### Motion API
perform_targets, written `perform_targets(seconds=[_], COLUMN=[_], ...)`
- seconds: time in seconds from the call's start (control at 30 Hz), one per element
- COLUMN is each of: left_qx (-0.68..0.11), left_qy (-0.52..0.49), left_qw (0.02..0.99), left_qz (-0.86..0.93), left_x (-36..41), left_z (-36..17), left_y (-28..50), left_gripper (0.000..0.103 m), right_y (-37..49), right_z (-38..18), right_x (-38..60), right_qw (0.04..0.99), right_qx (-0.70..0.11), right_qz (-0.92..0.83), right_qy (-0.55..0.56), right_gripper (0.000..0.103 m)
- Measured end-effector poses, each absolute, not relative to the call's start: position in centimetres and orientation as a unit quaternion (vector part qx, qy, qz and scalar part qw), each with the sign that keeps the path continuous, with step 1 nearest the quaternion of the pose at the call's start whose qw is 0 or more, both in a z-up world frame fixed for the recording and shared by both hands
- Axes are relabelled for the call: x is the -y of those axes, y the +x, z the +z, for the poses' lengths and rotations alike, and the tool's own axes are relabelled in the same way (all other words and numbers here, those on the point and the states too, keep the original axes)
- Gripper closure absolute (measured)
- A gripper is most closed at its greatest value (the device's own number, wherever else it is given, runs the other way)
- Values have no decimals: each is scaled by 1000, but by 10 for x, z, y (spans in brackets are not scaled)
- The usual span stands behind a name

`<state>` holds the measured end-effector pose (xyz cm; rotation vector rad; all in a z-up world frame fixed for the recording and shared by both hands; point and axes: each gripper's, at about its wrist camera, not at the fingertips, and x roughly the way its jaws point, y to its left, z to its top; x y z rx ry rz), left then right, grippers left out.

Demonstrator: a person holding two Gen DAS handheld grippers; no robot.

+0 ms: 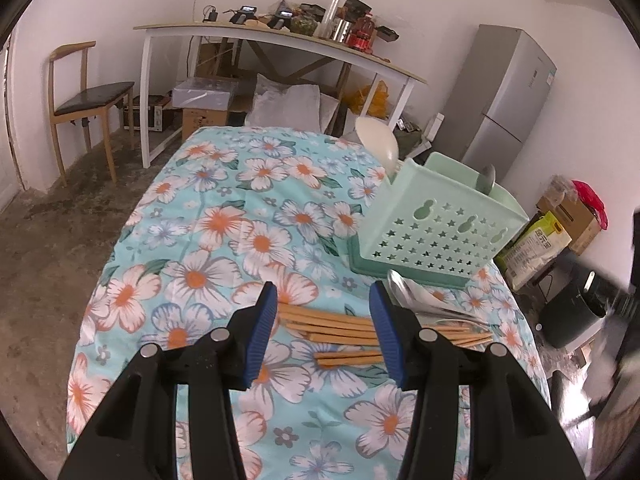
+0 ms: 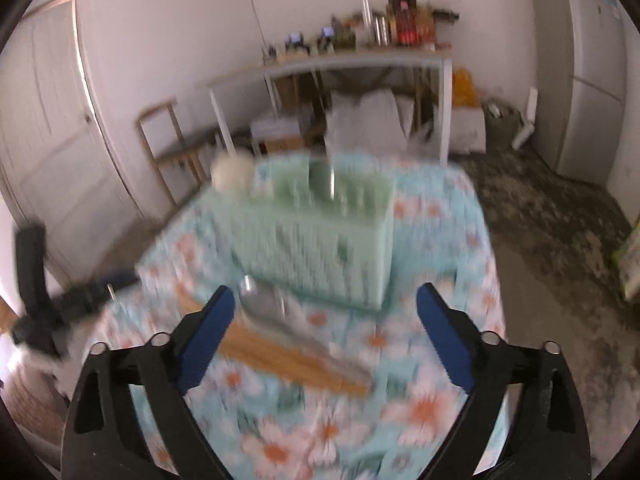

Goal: Organize utensils

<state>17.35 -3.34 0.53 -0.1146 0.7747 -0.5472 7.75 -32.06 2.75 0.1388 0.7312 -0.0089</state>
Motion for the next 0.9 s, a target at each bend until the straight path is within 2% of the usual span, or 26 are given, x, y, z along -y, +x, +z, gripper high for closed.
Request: perform_targets(seconds=[0.17, 0.43, 0.9], left_qx=[-388, -405, -433], left_qy=[-52, -38, -40], left_qw=[881, 872, 858], left_qz=[-267, -271, -273], left_x=[46, 67, 90], left_z=[-1, -10, -22], left_y=[174, 176, 183], left_gripper=[57, 57, 57], right_y=[66, 61, 40], right_z=[-38, -91, -92], right_x=[302, 289, 286], right_qw=[900, 882, 904], right_qx=[-429, -467, -424], right_qz=[-19, -46, -32], right_qy=[76, 49, 48], right_gripper=[11, 8, 8])
